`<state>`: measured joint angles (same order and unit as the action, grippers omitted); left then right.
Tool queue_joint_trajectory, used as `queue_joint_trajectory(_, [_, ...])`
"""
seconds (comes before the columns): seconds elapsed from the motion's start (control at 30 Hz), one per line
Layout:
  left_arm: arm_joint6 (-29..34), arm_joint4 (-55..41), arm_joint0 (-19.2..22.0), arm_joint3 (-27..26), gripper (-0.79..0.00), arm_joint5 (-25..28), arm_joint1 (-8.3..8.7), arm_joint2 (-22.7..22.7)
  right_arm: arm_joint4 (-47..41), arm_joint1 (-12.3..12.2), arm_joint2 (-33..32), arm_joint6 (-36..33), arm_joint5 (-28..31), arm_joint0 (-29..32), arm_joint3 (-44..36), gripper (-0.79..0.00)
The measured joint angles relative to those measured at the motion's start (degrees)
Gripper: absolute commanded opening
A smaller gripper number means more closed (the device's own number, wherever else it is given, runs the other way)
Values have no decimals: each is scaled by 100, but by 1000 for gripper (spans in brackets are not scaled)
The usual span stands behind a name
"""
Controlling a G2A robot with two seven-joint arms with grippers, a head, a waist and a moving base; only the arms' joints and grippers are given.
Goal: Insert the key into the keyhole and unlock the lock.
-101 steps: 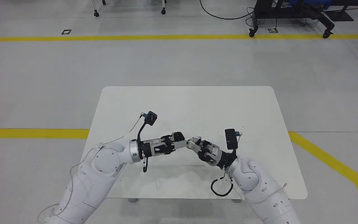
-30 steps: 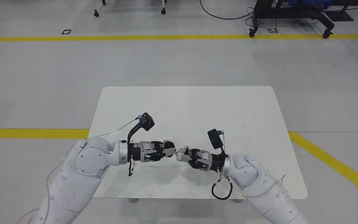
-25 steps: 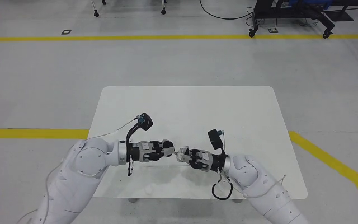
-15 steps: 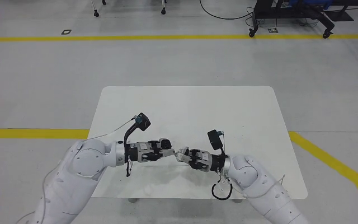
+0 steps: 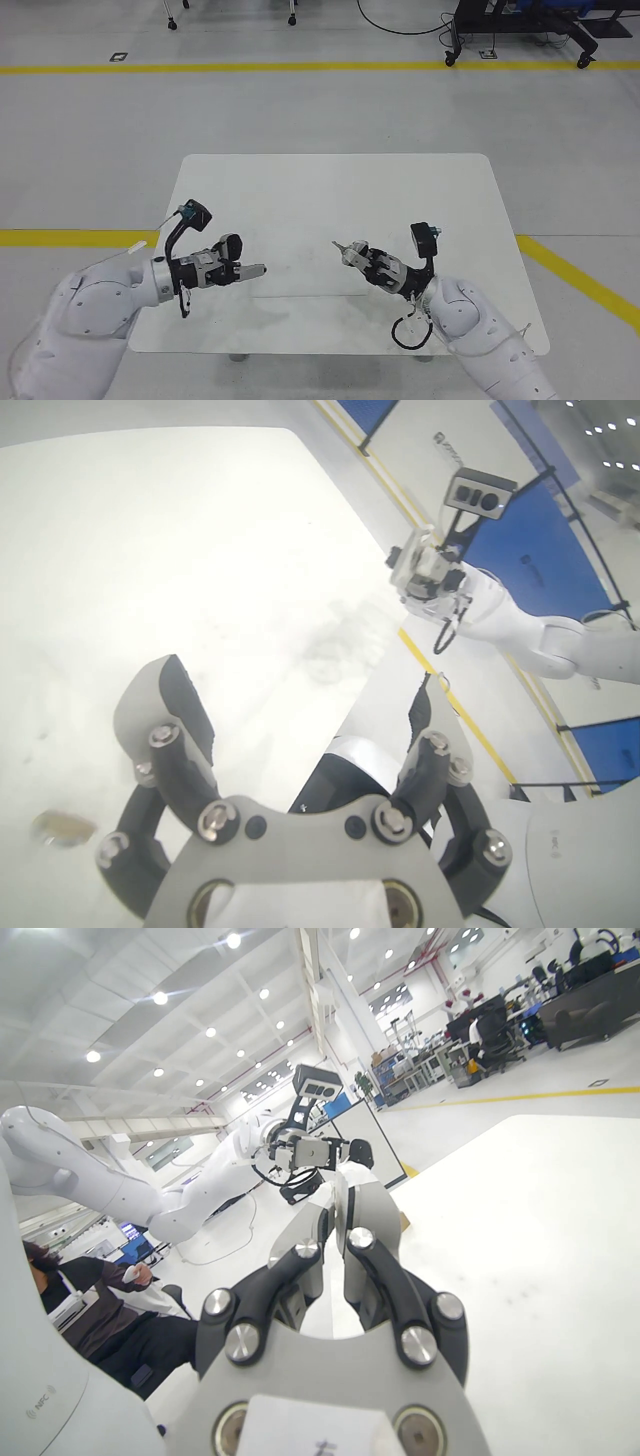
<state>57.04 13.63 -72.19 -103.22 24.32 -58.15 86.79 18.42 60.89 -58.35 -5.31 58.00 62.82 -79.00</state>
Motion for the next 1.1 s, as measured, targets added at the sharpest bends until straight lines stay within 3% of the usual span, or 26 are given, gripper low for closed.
queue_joint_trajectory(0.13, [672, 687, -559, -763, 0, -1382, 114, 628, -7, 2, 9, -32, 0, -8, 6, -785])
queue_joint_trajectory(0.27, [1550, 1538, -713, -1204, 0, -2989, 163, 447, -7, 2, 9, -31, 0, -8, 6, -785])
queue_joint_trajectory(0.37, [1871, 1814, -570, -1048, 0, -3715, 163, 188, -7, 2, 9, -31, 0, -8, 6, -785])
queue_joint_trajectory(0.47, [1729, 1931, -295, -530, 0, -4217, 129, -126, -7, 2, 9, -31, 0, -8, 6, -785])
queue_joint_trajectory(0.6, [1587, 1910, 166, 271, 0, -4502, 69, -567, -7, 2, 9, -31, 0, -8, 6, -785])
queue_joint_trajectory(0.63, [1557, 1888, 249, 407, -99, -4528, 59, -631, -7, 2, 9, -31, 0, -8, 6, -785])
queue_joint_trajectory(0.73, [1513, 1841, 407, 715, -212, -4560, 44, -742, -7, 2, 9, -31, 0, -8, 6, -785])
queue_joint_trajectory(1.1, [1382, 1874, 614, 1100, -234, -4553, 63, -772, -7, 2, 9, -31, 0, -8, 6, -785])
